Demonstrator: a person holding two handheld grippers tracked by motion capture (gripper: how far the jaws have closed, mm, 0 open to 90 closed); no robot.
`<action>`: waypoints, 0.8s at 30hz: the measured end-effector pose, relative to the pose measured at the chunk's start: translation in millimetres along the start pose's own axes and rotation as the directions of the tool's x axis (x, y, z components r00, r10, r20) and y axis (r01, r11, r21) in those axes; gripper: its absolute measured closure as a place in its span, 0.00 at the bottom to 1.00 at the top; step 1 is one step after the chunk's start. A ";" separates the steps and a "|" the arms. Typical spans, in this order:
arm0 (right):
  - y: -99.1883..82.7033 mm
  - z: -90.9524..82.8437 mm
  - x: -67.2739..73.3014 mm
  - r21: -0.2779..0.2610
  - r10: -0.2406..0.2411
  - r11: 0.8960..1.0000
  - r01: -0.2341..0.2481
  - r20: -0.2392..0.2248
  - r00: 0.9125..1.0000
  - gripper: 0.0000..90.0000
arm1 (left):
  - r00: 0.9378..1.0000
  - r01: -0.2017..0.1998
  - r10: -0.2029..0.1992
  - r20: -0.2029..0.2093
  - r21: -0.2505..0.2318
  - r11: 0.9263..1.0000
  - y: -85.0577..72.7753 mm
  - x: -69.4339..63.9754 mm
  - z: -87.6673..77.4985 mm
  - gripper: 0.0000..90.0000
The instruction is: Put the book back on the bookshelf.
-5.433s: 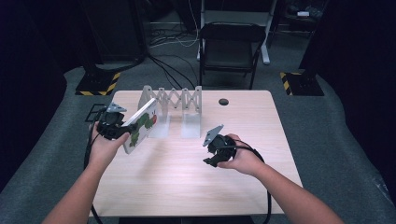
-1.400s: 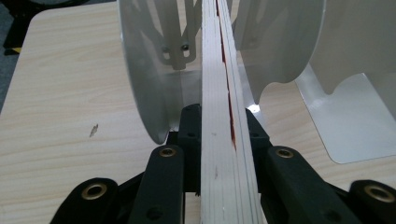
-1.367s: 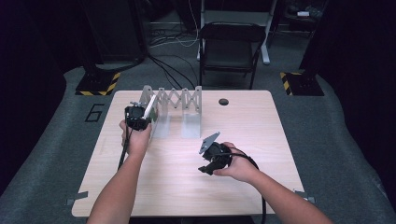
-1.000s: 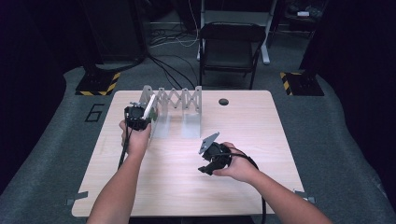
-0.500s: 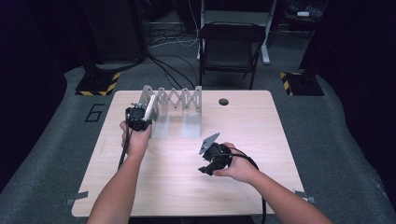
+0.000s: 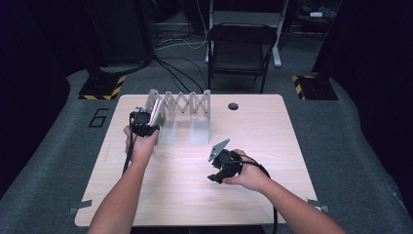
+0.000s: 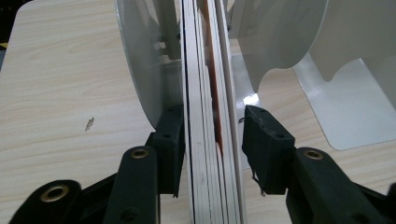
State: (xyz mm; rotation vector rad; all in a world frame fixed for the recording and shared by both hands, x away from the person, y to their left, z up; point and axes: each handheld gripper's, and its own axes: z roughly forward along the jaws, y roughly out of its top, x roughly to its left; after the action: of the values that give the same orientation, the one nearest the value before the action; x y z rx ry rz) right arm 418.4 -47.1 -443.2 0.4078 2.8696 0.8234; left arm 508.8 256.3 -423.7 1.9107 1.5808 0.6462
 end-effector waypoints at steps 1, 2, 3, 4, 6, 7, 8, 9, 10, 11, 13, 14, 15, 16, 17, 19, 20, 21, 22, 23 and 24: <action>0.0 0.0 0.0 0.000 0.000 1.000 0.000 0.000 1.000 0.49 | 1.000 -0.001 0.001 0.003 -0.001 1.000 0.0 -0.2 -1.1 0.64; 0.0 -0.1 0.0 0.000 0.000 1.000 0.000 0.000 1.000 0.49 | 1.000 -0.003 0.003 0.004 -0.005 1.000 0.0 -0.5 -1.5 0.62; 0.0 -0.1 0.2 0.000 0.000 1.000 0.000 0.000 1.000 0.49 | 1.000 -0.011 0.011 0.008 -0.002 1.000 -0.3 -2.3 -3.2 0.58; 0.0 -0.1 0.2 0.000 0.000 1.000 0.000 0.000 1.000 0.49 | 1.000 -0.011 0.011 0.008 -0.002 1.000 -0.3 -2.3 -3.2 0.57; 0.0 0.0 0.2 0.001 0.000 1.000 0.000 0.001 1.000 0.49 | 1.000 -0.026 0.026 0.010 0.000 1.000 -0.7 -4.4 -6.6 0.54; 0.0 0.0 0.2 0.001 0.000 1.000 0.000 0.001 1.000 0.49 | 1.000 -0.026 0.026 0.010 0.000 1.000 -0.7 -4.4 -6.6 0.53; 0.0 0.0 0.2 0.001 0.001 1.000 -0.001 0.002 1.000 0.49 | 0.999 -0.036 0.036 0.012 0.002 0.999 -0.7 -4.4 -8.0 0.53; 0.0 0.0 0.1 0.000 0.002 1.000 -0.002 0.002 1.000 0.49 | 0.999 -0.038 0.038 0.013 0.001 0.999 -1.1 -4.6 -10.0 0.52; 0.0 0.0 0.1 0.000 0.002 1.000 -0.002 0.002 1.000 0.49 | 0.999 -0.038 0.038 0.013 0.001 0.999 -1.1 -4.6 -10.0 0.51; 0.0 -0.1 0.0 -0.001 0.002 1.000 -0.002 0.003 1.000 0.49 | 0.999 -0.035 0.035 0.018 0.005 0.999 -1.3 -4.6 -11.2 0.51; -0.1 -0.8 -0.1 -0.001 0.003 1.000 -0.003 0.004 1.000 0.49 | 0.999 -0.033 0.033 0.021 -0.003 0.999 -2.3 -4.5 -14.0 0.49; -0.1 -0.8 -0.1 -0.001 0.003 1.000 -0.003 0.004 1.000 0.49 | 0.999 -0.033 0.033 0.021 -0.003 0.999 -2.3 -4.5 -14.0 0.49; -0.4 -1.0 0.1 0.000 0.007 1.000 -0.007 0.005 1.000 0.49 | 0.999 -0.043 0.043 0.026 0.001 0.999 -2.5 -4.0 -15.7 0.49; -0.4 -1.0 0.1 0.000 0.007 1.000 -0.007 0.005 1.000 0.49 | 0.999 -0.043 0.043 0.030 -0.005 0.999 -3.1 -4.1 -17.0 0.49; -0.7 -1.5 -0.2 0.001 0.006 1.000 -0.006 0.004 1.000 0.49 | 0.998 -0.051 0.052 0.036 -0.012 0.999 -3.8 -3.8 -21.1 0.48; -1.0 -1.5 -0.4 0.000 0.006 1.000 -0.006 0.007 1.000 0.49 | 0.997 -0.052 0.053 0.048 -0.025 0.998 -4.6 -3.4 -23.4 0.47; -1.0 -1.5 -0.4 0.000 0.006 1.000 -0.006 0.007 1.000 0.49 | 0.997 -0.052 0.053 0.048 -0.025 0.998 -4.6 -3.4 -23.4 0.47; -1.1 -1.6 -0.5 0.002 0.009 1.000 -0.009 0.007 1.000 0.49 | 0.997 -0.059 0.061 0.055 -0.027 0.998 -5.3 -2.8 -26.0 0.46; -1.1 -1.6 -0.5 0.002 0.009 1.000 -0.009 0.007 1.000 0.49 | 0.997 -0.059 0.061 0.055 -0.027 0.998 -5.3 -2.8 -26.0 0.46; -1.1 -1.5 -0.4 0.000 0.011 1.000 -0.011 0.008 1.000 0.49 | 0.996 -0.065 0.066 0.059 -0.033 0.997 -6.1 -2.3 -29.0 0.46; -1.1 -1.5 -0.4 -0.001 0.010 1.000 -0.010 0.007 1.000 0.49 | 0.996 -0.069 0.070 0.062 -0.031 0.997 -6.1 -2.0 -30.4 0.46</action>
State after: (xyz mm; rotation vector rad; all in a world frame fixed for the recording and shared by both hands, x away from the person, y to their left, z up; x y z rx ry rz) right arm 418.3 -48.9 -442.5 0.4252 2.8626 0.8232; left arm 483.4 258.9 -406.0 1.9526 1.4639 0.6282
